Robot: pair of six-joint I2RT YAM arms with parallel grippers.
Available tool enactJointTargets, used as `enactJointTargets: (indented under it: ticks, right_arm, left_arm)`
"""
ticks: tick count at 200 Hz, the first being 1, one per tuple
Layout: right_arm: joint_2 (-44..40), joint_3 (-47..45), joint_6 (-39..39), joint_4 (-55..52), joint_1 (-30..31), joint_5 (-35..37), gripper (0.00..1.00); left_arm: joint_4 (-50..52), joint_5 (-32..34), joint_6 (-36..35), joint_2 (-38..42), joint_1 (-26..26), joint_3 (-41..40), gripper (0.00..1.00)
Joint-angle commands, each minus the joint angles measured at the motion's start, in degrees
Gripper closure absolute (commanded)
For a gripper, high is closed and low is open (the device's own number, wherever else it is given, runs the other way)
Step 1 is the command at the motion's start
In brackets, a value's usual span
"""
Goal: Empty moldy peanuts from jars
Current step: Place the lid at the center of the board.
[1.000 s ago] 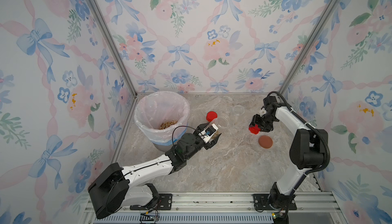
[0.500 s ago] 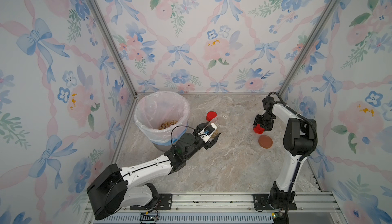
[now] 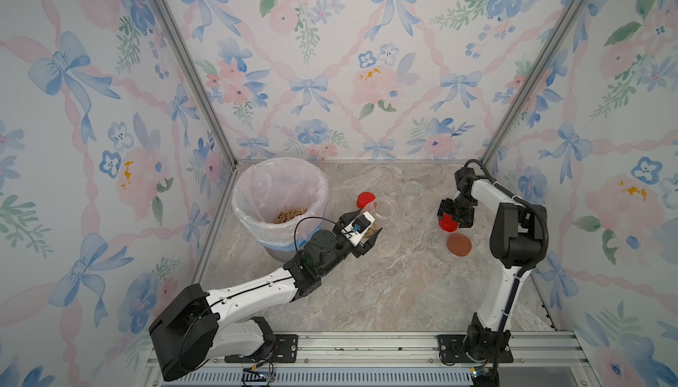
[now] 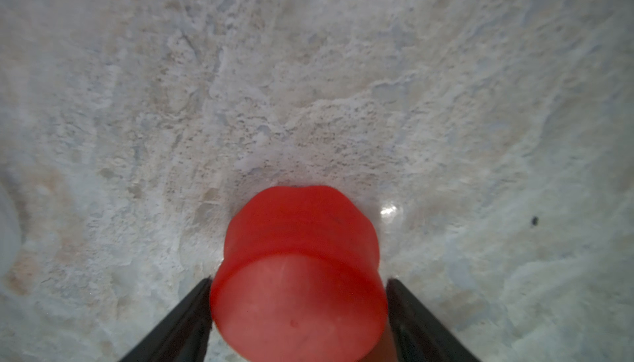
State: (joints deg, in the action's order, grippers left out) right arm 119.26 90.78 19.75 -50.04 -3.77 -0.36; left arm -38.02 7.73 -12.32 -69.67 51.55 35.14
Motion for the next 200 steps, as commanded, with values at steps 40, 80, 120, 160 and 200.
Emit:
enactJointTargets:
  ticks: [40, 80, 120, 160, 200]
  right_arm:
    - [-5.14, -1.64, -0.41, 0.12, -0.6, -0.33, 0.07]
    - [-10.94, -3.53, 0.28, 0.8, -0.61, -1.02, 0.07]
    - [-20.15, -7.32, 1.85, 2.93, 0.84, -2.25, 0.08]
    - [-29.67, -11.32, 2.27, 7.34, 6.28, -2.61, 0.09]
    - [-32.49, -12.91, 1.1, 10.66, 10.98, -3.44, 0.09]
  left_arm:
    - [0.15, 0.8, 0.73, 1.0, 0.55, 0.69, 0.87]
    - [3.8, 1.47, 1.82, 2.56, 0.75, 3.54, 0.86]
    - [14.3, 8.14, 0.83, 4.19, 0.83, 11.38, 0.88]
    - [28.97, 19.28, -2.72, 5.72, 0.66, 20.26, 0.87]
    - [39.49, 30.97, -5.69, 9.83, 0.31, 26.41, 0.84]
